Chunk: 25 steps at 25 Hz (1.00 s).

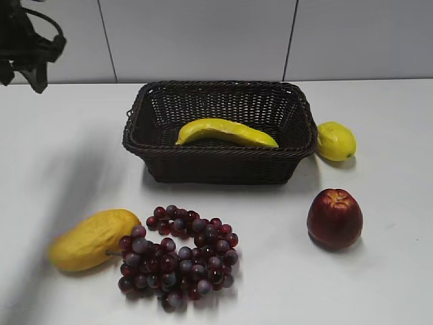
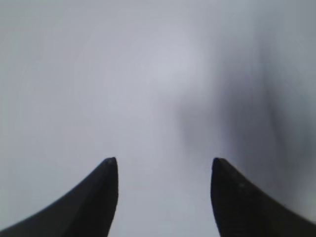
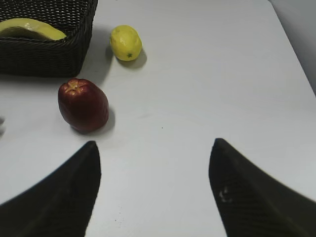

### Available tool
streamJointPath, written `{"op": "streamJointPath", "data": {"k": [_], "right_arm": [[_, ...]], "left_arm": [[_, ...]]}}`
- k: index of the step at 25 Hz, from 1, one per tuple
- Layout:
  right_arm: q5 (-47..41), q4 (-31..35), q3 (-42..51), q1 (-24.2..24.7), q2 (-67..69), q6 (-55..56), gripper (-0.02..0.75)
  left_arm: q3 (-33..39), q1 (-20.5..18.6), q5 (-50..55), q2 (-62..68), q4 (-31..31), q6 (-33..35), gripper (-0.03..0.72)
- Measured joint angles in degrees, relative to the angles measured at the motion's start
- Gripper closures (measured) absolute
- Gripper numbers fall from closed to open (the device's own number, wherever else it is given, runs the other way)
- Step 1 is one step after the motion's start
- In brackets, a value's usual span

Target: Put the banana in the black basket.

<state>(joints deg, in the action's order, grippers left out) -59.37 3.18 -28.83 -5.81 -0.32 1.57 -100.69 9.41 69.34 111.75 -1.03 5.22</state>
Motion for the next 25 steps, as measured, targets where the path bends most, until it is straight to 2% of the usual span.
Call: {"op": "streamJointPath", "data": {"k": [3, 6, 9, 18, 25], "right_arm": [[0.0, 0.0, 0.0, 0.0, 0.0, 0.0, 0.218], [0.0, 0.0, 0.0, 0.0, 0.0, 0.0, 0.218], [0.0, 0.0, 0.0, 0.0, 0.0, 0.0, 0.218], [0.0, 0.0, 0.0, 0.0, 0.0, 0.0, 0.218], [0.0, 0.15, 0.0, 0.0, 0.0, 0.0, 0.218]], "left_arm": [[1.54, -4.93, 0.0, -1.99, -6.67, -0.31, 0.111], [5.81, -7.47, 0.0, -5.71, -8.01, -0.29, 0.111], [13.43, -7.66, -0.04, -11.38, -7.65, -0.1, 0.111], [42.88, -7.61, 0.25, -34.51, -8.6, 0.1, 0.123], [57.25, -7.61, -5.2, -55.47, -8.65, 0.1, 0.13]]}}
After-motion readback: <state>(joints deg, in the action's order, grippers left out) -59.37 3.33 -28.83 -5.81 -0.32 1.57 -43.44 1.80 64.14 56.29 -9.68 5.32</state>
